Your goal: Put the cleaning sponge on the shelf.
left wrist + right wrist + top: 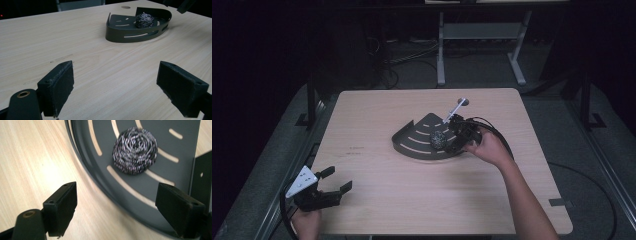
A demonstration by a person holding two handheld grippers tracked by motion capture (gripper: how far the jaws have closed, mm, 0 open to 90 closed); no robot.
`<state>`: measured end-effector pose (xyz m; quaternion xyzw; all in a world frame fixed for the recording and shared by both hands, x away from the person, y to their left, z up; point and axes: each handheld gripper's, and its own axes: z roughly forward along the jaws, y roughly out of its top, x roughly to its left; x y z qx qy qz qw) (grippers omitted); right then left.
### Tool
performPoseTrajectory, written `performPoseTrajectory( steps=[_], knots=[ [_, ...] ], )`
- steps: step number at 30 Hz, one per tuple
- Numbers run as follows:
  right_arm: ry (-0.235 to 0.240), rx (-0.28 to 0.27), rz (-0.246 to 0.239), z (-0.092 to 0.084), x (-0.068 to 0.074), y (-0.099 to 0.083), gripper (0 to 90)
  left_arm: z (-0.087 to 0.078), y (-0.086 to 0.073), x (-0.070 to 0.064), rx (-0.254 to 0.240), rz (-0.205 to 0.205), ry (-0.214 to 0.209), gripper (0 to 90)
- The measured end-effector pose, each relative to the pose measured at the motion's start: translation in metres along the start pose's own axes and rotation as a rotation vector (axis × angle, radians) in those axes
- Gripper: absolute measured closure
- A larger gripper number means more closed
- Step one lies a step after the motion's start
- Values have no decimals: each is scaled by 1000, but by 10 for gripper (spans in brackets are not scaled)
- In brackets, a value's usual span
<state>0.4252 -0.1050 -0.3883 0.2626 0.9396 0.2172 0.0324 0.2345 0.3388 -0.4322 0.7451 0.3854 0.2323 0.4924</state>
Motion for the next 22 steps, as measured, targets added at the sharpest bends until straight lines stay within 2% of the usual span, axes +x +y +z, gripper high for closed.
performPoseTrajectory(
  steps=[16,22],
  knots=[
    [-1,-1,27,-8,11,-45,182,1,0,-2,4,6,-4,137],
    [-6,-30,42,-12,19,-67,182,2,0,-3,9,4,-6,137]
  ],
)
